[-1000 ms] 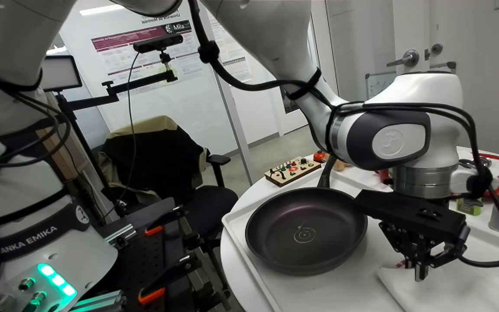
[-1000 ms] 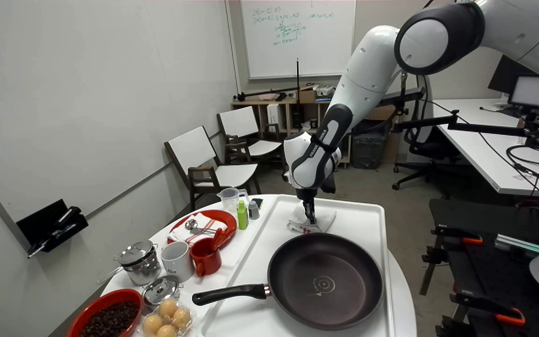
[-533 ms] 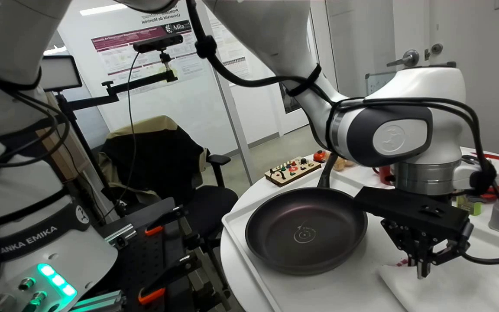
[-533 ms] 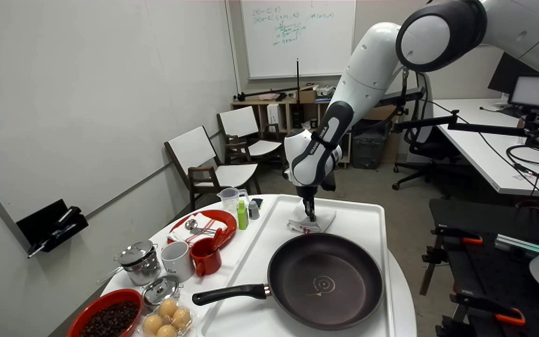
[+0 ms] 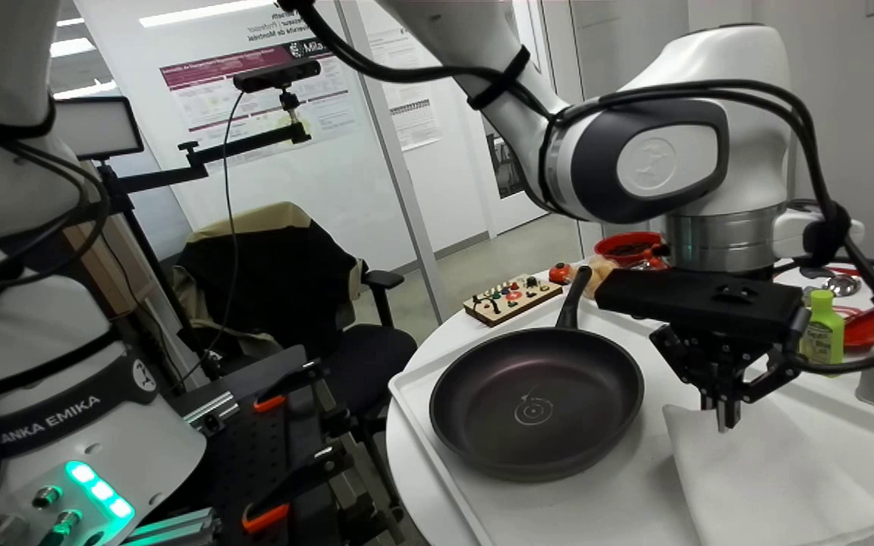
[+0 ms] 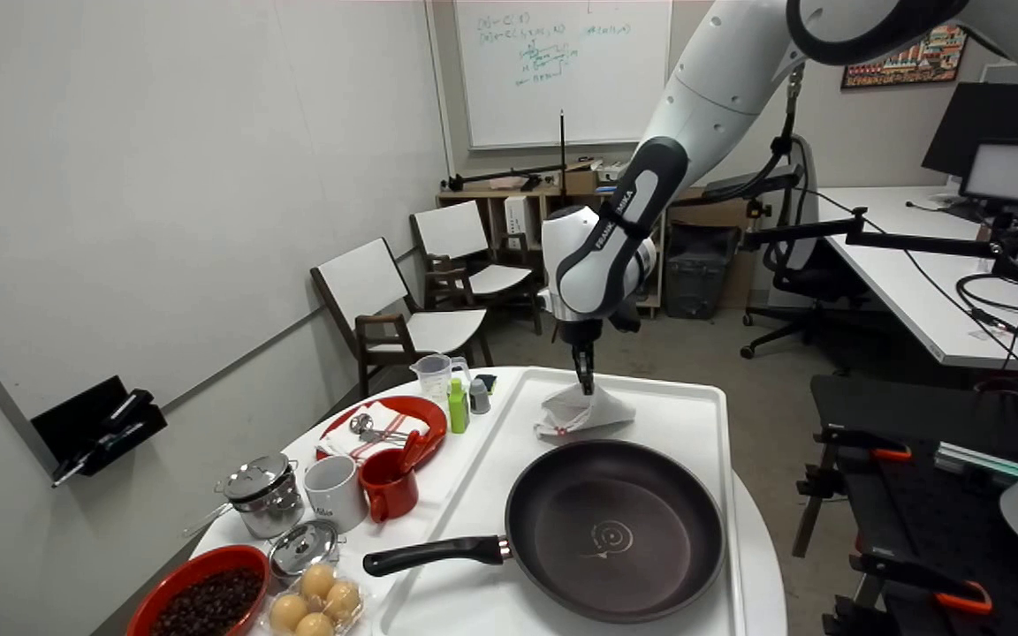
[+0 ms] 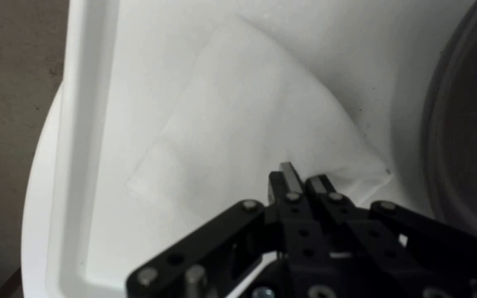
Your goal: Use the towel to clean the pan
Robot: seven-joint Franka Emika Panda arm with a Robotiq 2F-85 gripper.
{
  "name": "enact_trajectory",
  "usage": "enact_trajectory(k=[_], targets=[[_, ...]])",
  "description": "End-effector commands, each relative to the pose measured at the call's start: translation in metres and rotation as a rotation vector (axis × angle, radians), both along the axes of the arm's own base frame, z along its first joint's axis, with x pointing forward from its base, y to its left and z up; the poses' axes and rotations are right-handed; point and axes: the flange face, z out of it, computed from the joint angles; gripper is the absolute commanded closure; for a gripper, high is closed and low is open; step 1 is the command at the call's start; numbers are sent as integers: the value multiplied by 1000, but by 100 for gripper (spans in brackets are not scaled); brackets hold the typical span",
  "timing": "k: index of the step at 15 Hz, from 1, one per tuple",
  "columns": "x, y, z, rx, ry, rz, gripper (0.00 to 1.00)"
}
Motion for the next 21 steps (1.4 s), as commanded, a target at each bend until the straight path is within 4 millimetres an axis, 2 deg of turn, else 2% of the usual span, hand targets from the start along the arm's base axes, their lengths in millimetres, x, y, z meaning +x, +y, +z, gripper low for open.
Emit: enact_trajectory(k=[1,6,13,21], targets=[[-18,25,29,19,-27,54,99],[-34,65,38,18,-33,128,99],[-75,128,35,-8,-49,278,99],[-117,161,46,-18,-79,420,99]])
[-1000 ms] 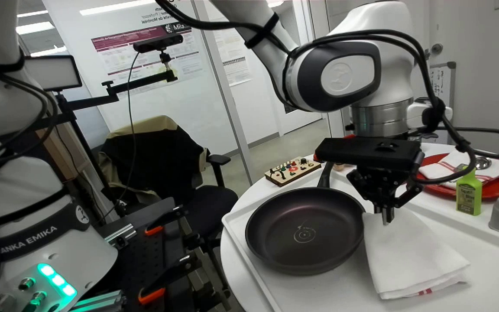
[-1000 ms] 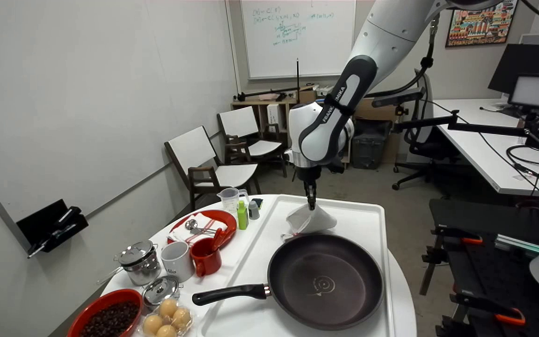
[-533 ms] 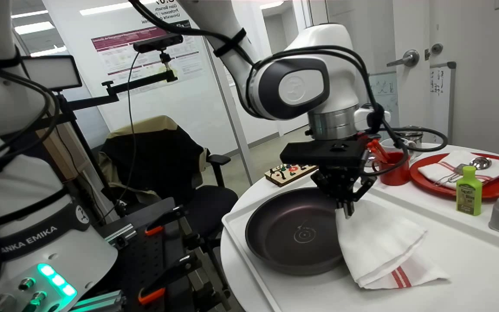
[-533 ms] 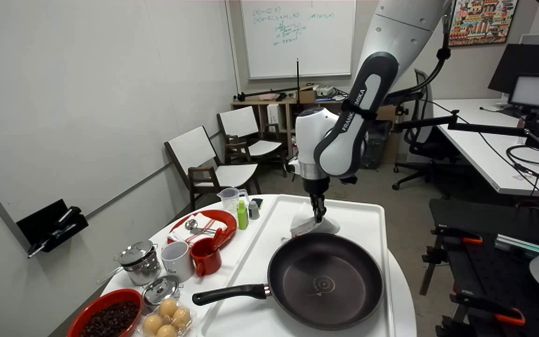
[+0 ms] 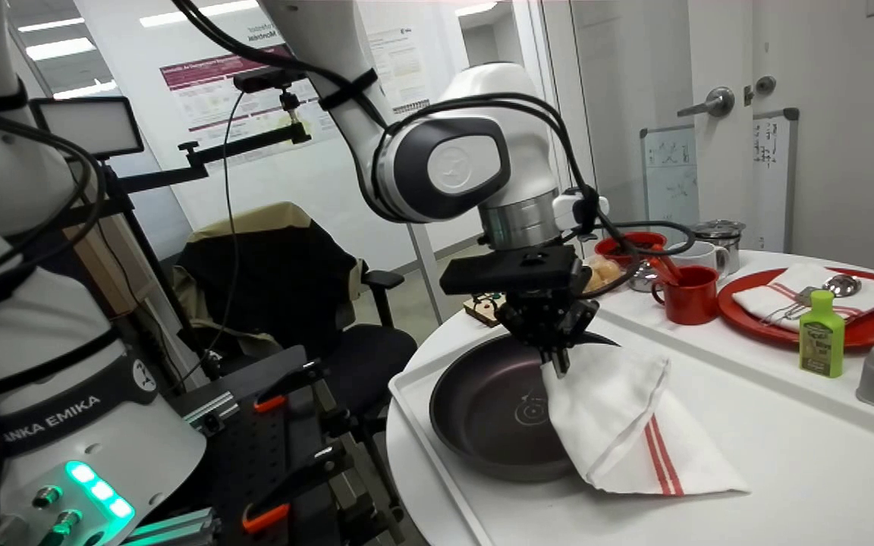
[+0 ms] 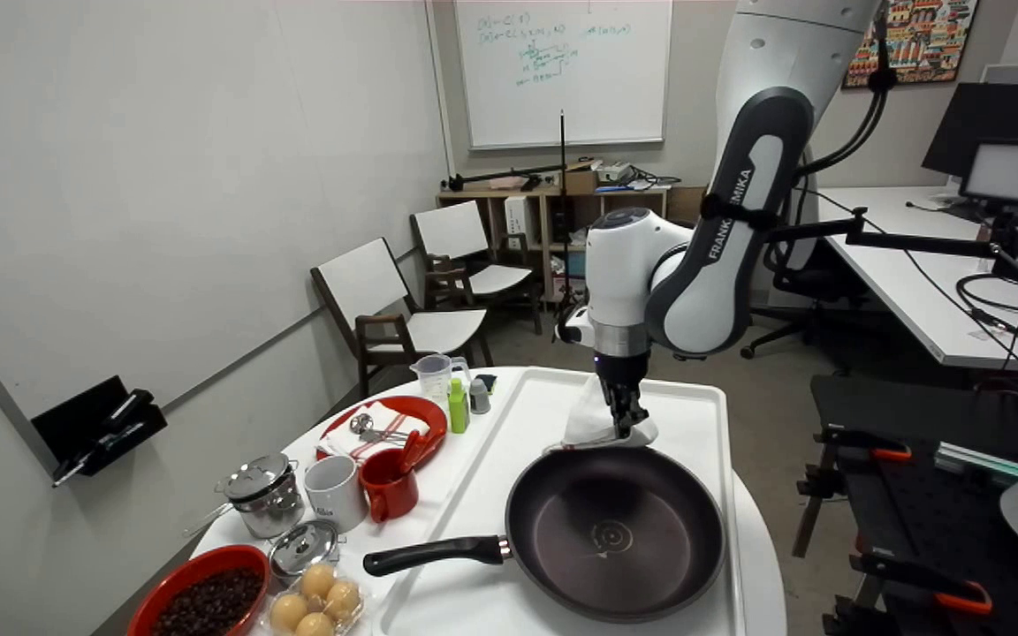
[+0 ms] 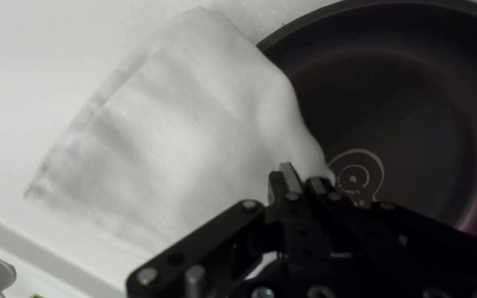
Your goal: Use the towel to clean the pan
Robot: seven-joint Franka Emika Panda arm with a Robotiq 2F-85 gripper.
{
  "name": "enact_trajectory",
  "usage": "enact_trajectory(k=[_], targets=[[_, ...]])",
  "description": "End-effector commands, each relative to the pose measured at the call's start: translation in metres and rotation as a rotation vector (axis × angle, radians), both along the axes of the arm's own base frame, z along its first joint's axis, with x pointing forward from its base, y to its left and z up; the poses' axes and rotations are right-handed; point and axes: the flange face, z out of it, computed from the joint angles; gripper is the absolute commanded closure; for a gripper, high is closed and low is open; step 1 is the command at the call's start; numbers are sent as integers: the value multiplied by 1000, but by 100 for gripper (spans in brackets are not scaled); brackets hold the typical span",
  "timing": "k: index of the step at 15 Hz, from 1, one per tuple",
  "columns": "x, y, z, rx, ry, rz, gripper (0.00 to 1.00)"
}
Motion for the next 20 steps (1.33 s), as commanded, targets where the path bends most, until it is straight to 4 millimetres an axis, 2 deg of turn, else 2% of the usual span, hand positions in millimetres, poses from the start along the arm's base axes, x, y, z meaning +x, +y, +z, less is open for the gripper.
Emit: enact_trajectory(k=[1,6,10,16,20], targets=[[-31,15,20,-11,-34,73,99],[-68,39,29,-34,-74,198,99],[-84,55,33,-67,-87,279,99],[-69,80,30,-103,-14,231,99],[-39,86,28,-118,-6,161,99]])
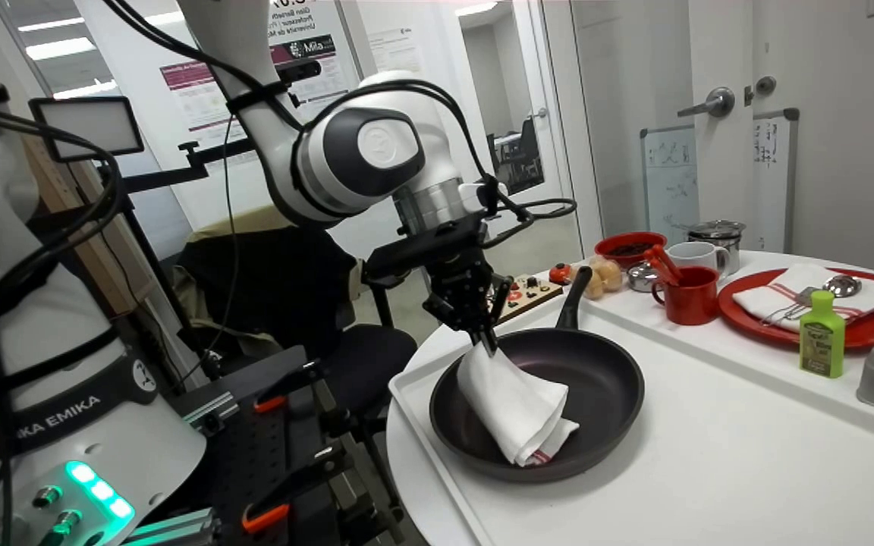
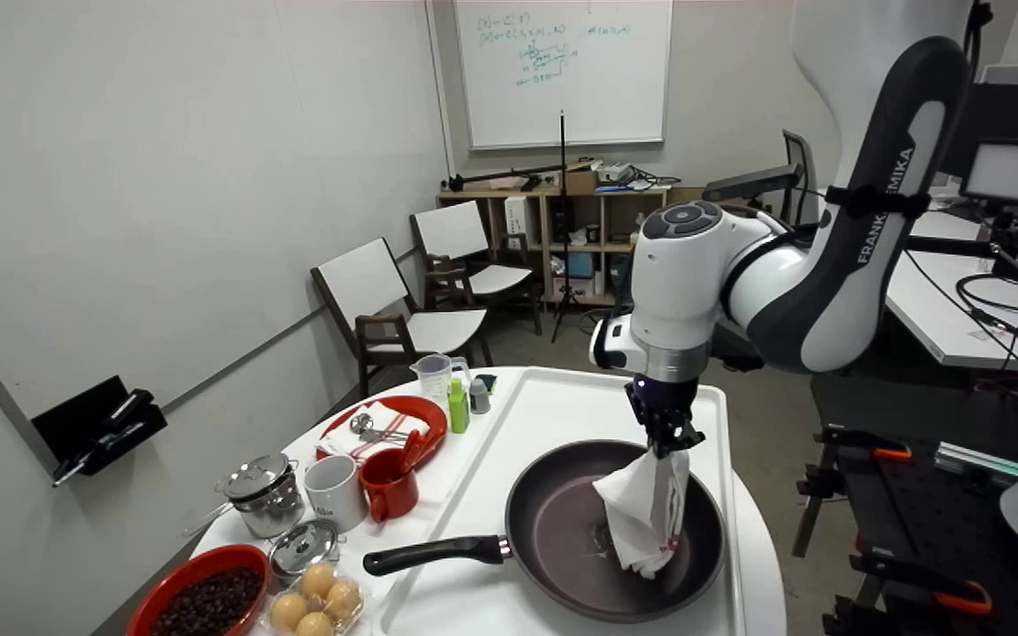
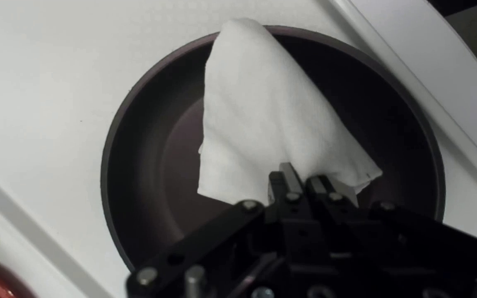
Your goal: Use the towel to clean the pan
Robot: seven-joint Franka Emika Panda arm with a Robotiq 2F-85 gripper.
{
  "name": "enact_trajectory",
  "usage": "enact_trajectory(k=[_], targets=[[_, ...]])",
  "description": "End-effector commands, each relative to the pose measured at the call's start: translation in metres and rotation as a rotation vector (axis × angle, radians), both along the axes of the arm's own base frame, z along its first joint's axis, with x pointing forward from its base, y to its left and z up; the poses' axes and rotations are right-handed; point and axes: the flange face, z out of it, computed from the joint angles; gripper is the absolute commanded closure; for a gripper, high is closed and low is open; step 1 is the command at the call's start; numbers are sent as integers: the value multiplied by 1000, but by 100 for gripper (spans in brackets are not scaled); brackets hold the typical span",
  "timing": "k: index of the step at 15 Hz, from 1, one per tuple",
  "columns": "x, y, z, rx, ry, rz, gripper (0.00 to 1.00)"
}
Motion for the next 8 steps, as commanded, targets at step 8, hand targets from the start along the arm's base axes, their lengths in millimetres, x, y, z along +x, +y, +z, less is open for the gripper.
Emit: enact_trajectory(k=[8], targets=[[85,-29,-27,-48,13,-209,99]])
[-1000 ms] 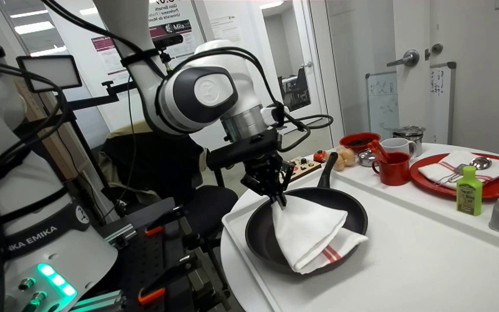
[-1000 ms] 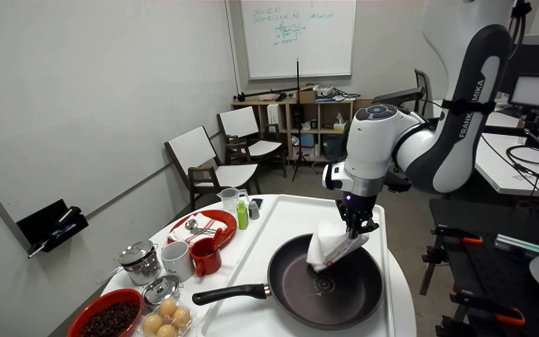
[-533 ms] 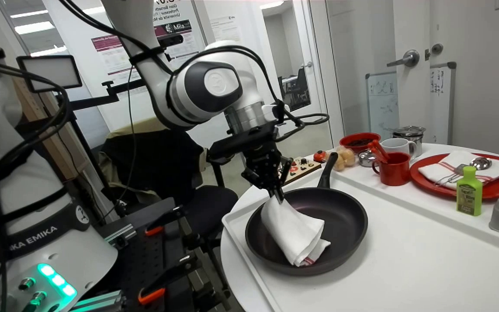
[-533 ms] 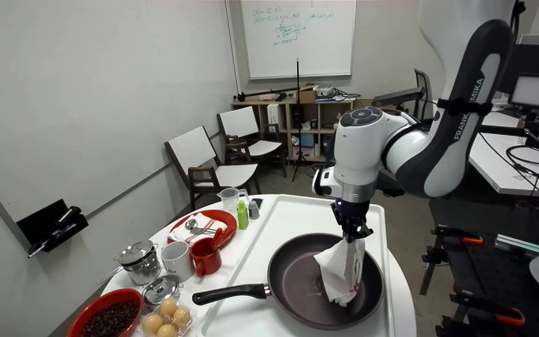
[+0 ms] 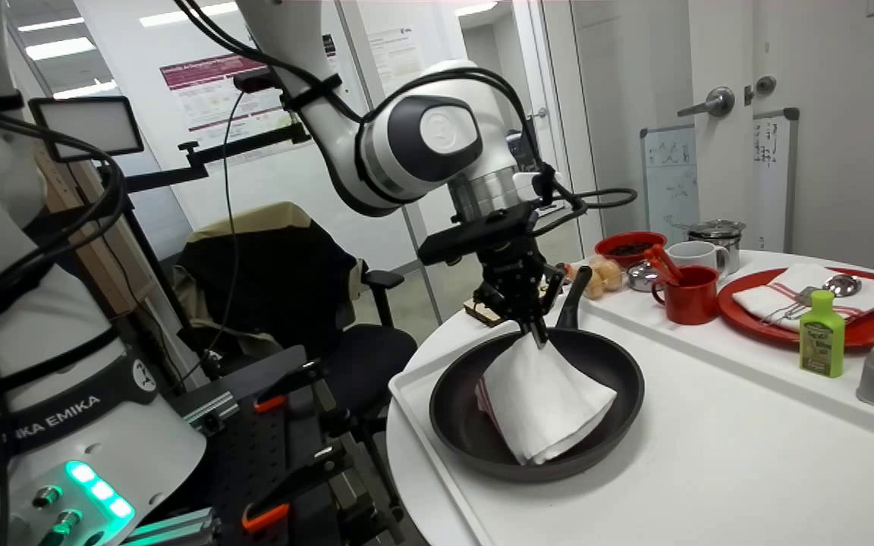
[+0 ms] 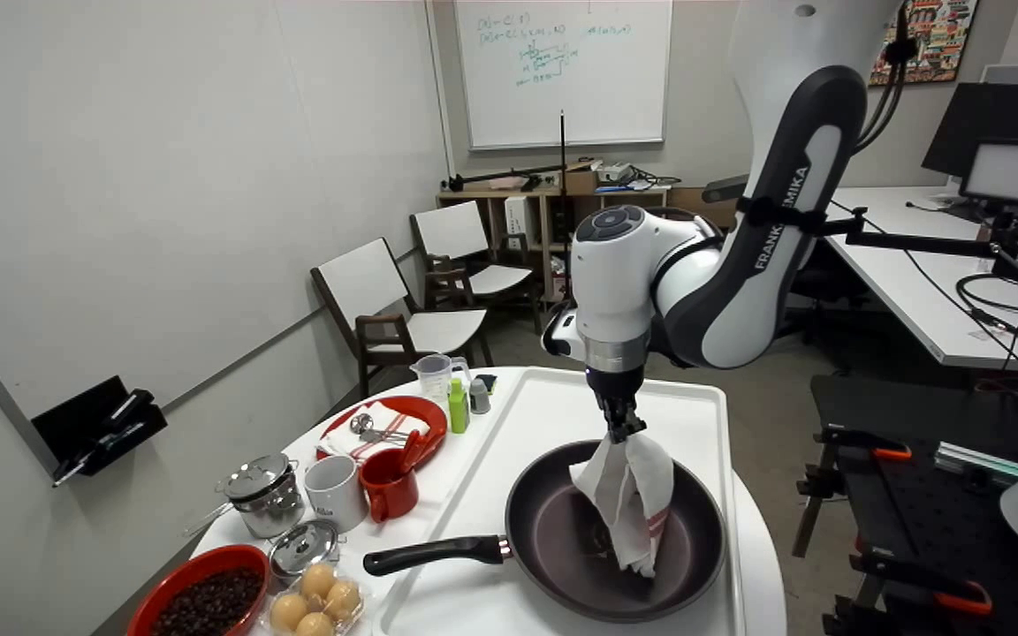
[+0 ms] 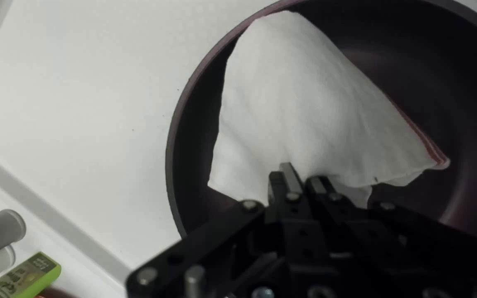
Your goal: Use the towel to clean the pan
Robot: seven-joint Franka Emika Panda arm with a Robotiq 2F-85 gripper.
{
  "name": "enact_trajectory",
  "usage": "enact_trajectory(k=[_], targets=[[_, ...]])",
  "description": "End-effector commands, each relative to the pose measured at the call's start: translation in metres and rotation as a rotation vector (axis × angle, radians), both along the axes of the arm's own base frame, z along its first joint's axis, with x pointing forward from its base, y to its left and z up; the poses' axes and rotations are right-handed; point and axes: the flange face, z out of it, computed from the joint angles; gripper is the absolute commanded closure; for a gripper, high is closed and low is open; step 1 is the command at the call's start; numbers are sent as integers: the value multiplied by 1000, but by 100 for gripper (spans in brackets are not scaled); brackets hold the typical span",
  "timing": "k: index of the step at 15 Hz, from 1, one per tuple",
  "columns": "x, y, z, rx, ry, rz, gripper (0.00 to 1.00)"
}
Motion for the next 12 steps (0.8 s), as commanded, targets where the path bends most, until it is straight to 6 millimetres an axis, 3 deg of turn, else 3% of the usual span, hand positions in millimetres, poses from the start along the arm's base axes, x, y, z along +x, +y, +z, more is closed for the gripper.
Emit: enact_trajectory(k=[1,3,4,5,6,9,12], targets=[[23,-11,-23,-18,23,-49,99],[26,-14,-27,-23,19,-52,99],[27,-16,-27,-35,16,-61,71],[19,-15,-25,-17,15,-36,70],[19,-15,-26,-18,16,-37,89],[19,-15,-27,-18,17,-36,70],[19,-15,-27,-18,17,-36,70]])
